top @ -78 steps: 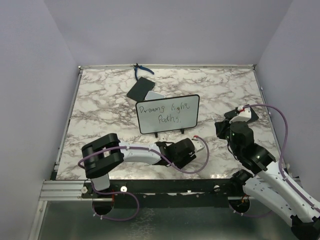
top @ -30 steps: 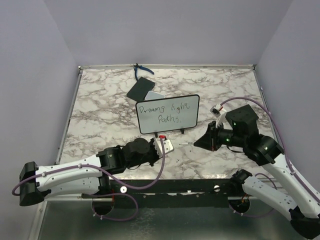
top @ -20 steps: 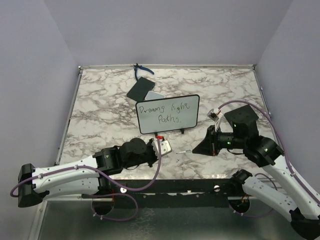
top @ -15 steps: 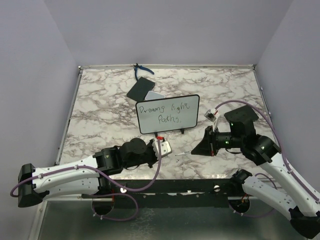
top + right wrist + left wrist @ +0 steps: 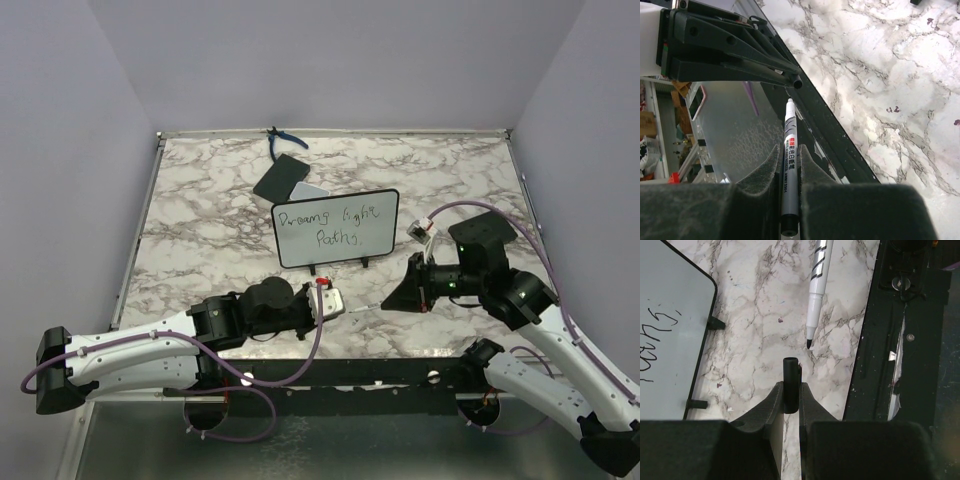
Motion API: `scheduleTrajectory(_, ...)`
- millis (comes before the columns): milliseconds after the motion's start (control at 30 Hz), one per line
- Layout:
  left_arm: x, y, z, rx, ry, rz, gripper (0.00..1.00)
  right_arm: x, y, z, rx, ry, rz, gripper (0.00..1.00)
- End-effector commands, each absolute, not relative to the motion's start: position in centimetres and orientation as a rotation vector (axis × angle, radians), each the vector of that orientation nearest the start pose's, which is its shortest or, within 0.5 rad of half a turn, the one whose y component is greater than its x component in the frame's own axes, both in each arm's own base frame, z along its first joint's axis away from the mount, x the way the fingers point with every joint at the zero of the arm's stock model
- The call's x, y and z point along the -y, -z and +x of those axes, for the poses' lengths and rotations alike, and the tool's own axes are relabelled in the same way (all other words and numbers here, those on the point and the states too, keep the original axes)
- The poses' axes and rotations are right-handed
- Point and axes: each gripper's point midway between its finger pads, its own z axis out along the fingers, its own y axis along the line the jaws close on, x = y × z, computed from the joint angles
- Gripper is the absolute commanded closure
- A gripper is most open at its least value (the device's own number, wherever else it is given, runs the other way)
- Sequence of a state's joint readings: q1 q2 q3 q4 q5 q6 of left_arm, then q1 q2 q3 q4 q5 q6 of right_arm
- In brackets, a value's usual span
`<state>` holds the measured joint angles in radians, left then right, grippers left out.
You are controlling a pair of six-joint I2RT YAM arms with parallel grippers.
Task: Write a sentence on the whiteboard
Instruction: Close the whiteboard marker.
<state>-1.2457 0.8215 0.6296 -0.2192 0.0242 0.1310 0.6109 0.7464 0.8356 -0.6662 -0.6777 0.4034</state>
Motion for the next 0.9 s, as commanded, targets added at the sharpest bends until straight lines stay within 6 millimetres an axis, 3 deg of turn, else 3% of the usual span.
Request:
scheduleTrajectory(0,29.13,-18.04,8.95,-1.547,0.777,1.361,1.00,-22.49,-23.07,10.16,-2.193,-1.322,-0.676,1.00)
scheduleTrajectory(867,29.50,-18.42,8.34,-1.516,0.806,1.382,1.00,-22.82,-22.48,10.48,-2.200,-1.327,-0.688,0.99)
